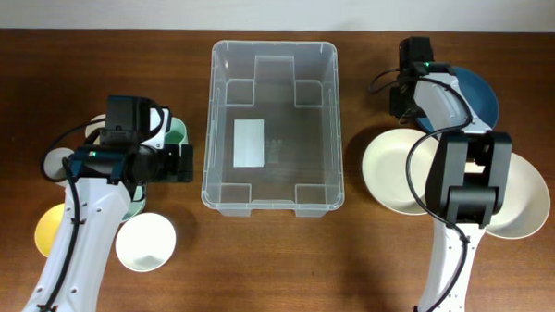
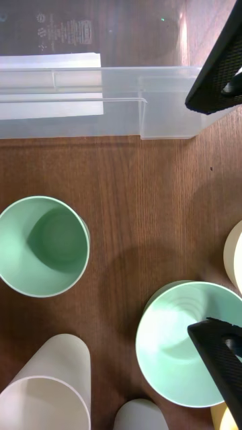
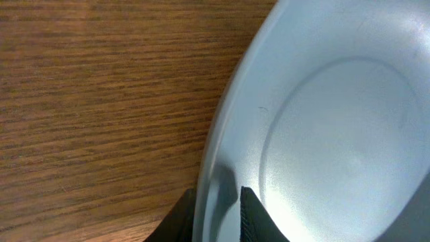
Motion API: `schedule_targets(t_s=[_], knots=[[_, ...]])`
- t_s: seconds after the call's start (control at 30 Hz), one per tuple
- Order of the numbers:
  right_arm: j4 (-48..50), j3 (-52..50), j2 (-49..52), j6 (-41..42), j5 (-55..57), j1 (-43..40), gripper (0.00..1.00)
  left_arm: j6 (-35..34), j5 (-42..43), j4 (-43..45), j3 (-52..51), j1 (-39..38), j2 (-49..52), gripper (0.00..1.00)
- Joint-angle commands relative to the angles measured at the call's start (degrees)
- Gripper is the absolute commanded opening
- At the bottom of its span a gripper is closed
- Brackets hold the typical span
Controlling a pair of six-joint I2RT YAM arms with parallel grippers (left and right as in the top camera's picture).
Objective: Pack container
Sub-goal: 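Move the right gripper over the dark blue bowl's rim, then grasp the dark blue bowl rim with the right gripper and lift, then carry the blue bowl into the clear bin and lower it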
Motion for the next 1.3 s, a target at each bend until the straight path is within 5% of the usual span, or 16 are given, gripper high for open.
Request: schedule_targets(t_s=[0.0, 0.5, 0.93, 1.27], knots=[[0.59, 1.07, 0.48, 0.31, 1.07, -0.09, 0.12, -0.61, 0.85, 0.17, 0.94, 0.0, 0.17, 1.0], [0.83, 5.7, -0.57, -0.66, 1.33, -0.09, 0.04, -0.61, 0.85, 0.15, 0.94, 0.0, 0.17, 1.0], [-15.69, 35.5, -5.09, -7.67, 1.42, 5.35, 0.04, -0.61, 0.83, 0.17, 0.94, 0.0, 0.17, 1.0], [-23.91, 42.93, -10.38, -28.65, -11.02, 20.06, 0.04, -0.59, 0.79, 0.13, 0.94, 0.0, 0.15, 0.99]])
